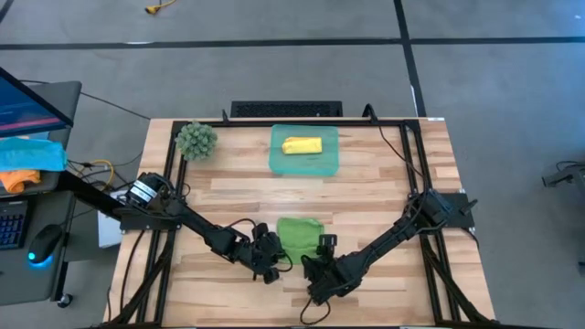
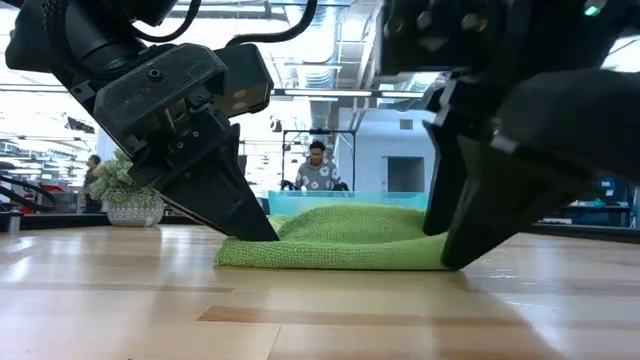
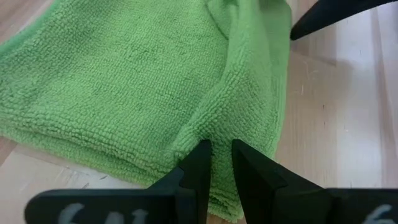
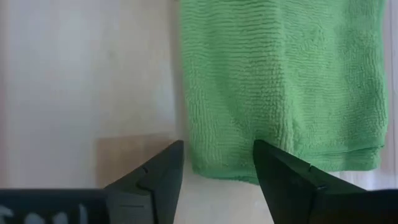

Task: Roll microfiber towels into tight, uniform cylinder then place into a basket
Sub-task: Roll the green microfiber cloth

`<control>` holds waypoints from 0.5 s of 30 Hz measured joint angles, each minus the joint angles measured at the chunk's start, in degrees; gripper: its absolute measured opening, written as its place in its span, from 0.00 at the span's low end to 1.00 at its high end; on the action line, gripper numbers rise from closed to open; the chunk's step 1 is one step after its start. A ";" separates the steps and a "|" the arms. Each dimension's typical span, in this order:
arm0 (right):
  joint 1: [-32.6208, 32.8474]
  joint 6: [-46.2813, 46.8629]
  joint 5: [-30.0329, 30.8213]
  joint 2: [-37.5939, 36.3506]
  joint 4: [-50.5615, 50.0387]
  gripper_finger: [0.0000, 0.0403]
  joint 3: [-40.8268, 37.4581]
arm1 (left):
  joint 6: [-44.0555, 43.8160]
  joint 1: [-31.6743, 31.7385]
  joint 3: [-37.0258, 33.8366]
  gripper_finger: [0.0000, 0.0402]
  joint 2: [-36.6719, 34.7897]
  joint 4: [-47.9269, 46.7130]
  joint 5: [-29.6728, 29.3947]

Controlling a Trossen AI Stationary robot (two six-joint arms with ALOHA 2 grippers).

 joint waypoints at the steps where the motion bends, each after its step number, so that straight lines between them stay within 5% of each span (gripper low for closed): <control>1: -0.23 0.06 -0.09 0.00 0.47 0.54 -0.41 | 0.00 0.00 0.00 0.15 0.00 0.00 0.00; 10: -1.65 1.37 -0.93 -0.48 4.24 0.51 -3.21 | 0.00 0.00 0.02 0.15 0.00 -0.02 0.02; 15: -2.75 2.59 -4.69 -0.63 6.51 0.35 -4.80 | 0.82 0.00 0.02 0.15 0.00 -0.09 0.04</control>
